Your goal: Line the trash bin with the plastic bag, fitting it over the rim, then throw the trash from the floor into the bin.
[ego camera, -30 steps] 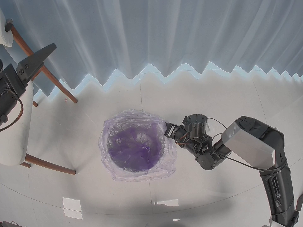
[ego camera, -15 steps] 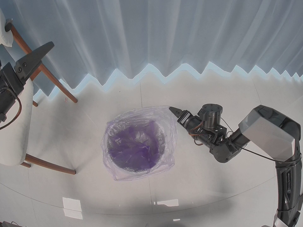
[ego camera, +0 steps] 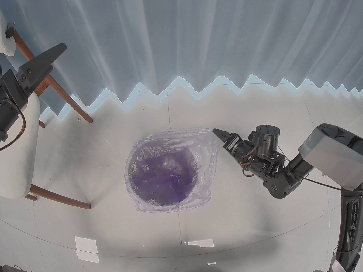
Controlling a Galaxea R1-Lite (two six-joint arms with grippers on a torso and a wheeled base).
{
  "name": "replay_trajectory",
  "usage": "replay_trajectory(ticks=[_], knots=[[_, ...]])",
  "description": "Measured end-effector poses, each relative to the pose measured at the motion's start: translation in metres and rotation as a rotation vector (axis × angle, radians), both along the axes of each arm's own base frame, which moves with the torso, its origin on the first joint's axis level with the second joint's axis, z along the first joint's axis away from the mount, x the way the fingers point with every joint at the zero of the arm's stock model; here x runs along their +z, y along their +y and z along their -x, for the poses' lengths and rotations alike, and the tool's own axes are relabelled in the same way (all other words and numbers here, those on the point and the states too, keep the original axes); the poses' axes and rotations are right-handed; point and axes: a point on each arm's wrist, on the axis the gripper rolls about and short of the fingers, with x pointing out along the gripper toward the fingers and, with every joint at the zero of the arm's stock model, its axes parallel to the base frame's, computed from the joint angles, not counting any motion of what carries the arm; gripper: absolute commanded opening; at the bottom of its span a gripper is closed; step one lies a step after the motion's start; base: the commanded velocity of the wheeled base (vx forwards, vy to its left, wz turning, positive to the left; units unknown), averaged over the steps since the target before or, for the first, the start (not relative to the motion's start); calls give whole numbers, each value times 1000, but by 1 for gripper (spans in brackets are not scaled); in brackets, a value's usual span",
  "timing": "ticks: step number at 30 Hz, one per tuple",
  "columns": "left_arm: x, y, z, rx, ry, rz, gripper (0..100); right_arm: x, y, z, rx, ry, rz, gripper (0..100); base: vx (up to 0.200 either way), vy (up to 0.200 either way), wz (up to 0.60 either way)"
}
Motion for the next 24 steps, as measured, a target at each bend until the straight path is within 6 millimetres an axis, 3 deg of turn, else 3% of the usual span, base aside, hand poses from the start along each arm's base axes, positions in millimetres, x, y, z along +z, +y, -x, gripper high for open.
replay_trajectory(ticks=[4, 9, 16, 24], knots=[[-1, 0, -1, 0, 5, -2, 100, -4, 11, 6, 70, 5, -7, 100, 0, 0, 0], [-2, -1, -2, -1, 7, -4, 100, -9, 17, -1, 91, 27, -2, 100, 0, 0, 0], [-1, 0, -2, 2, 4, -3, 100, -7, 9, -31, 32, 31, 4, 100, 0, 0, 0], [0, 0, 0, 0, -1, -3, 100, -25, 15, -62, 12, 97, 44, 100, 0, 0, 0]])
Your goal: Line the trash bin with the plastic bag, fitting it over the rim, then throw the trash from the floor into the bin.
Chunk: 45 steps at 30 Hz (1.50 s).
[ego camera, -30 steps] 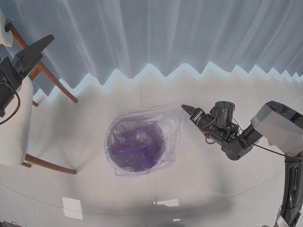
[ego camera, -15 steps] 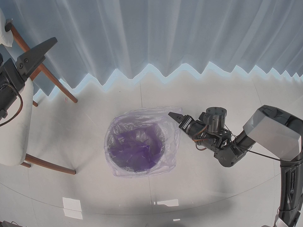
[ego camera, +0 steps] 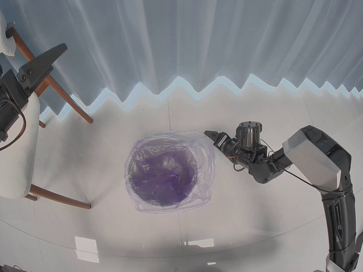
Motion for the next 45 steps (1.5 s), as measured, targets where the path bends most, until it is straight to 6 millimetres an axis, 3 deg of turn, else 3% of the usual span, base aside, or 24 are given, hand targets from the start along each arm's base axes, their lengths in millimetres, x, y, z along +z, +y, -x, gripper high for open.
replay_trajectory(ticks=[10, 19, 25, 38, 41, 45], knots=[[1, 0, 2, -2, -7, 1, 100, -10, 19, -36, 18, 75, 79, 100, 0, 0, 0], [1, -1, 3, -8, -7, 1, 100, -32, 32, -45, 11, 84, 95, 100, 0, 0, 0], [1, -1, 3, -9, -8, 1, 100, -5, 27, -40, -5, 96, 8, 100, 0, 0, 0], [2, -1, 5, -11, -12, 1, 100, 57, 3, -5, 13, 117, -74, 100, 0, 0, 0], [1, -1, 5, -11, -11, 1, 100, 62, -7, 2, 9, 102, -60, 100, 0, 0, 0], [2, -1, 5, -11, -12, 1, 100, 54, -24, 17, 19, 88, 43, 100, -50, -50, 0]])
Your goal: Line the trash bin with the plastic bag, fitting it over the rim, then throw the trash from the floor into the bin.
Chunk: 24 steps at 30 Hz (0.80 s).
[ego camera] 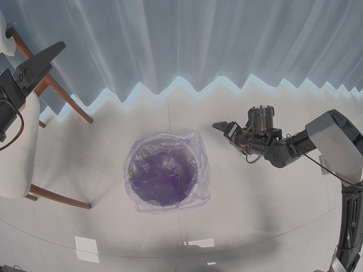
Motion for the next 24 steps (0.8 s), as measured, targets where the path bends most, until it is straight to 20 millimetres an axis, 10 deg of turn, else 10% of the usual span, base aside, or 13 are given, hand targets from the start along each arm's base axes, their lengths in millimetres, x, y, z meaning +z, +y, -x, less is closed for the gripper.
replay_trajectory(ticks=[9, 17, 24], knots=[[1, 0, -1, -17, 3, -7, 100, -32, -30, 41, 66, -234, 384, 100, -200, -200, 0], [1, 1, -2, -21, 5, -10, 100, -58, -35, 40, 36, -332, 585, 100, -200, -200, 0], [-6, 6, -1, 10, 25, -15, 100, -77, -28, 28, 50, -317, 607, 100, 114, -86, 0]])
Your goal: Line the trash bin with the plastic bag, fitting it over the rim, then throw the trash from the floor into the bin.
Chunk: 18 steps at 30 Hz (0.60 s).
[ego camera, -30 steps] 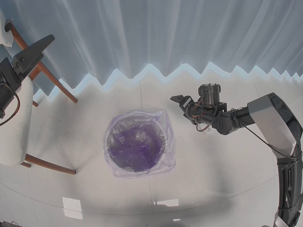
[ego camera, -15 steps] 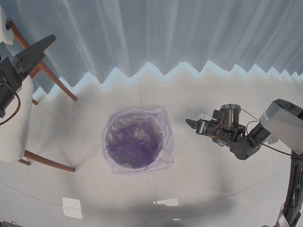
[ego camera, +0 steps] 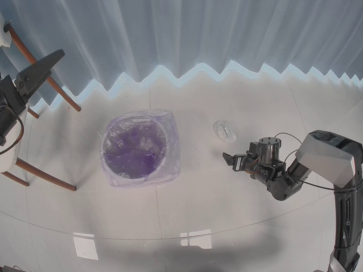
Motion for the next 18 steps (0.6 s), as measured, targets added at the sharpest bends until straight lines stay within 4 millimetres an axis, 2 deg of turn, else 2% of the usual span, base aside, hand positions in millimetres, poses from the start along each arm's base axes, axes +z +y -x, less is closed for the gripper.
replay_trajectory(ticks=[4, 14, 17, 18], knots=[[-2, 6, 4, 30, -2, 0, 100, -8, 2, -7, -1, 50, 21, 100, 200, 0, 0], [-2, 9, 11, 48, -13, 2, 100, -11, 1, -22, -14, 58, 22, 100, 200, 0, 0], [-1, 10, 11, 49, -16, 2, 100, -12, -6, -31, -35, 44, 17, 100, 200, -200, 0], [0, 10, 11, 51, -19, 3, 100, -13, -7, -33, -40, 42, 16, 100, 0, -200, 0]])
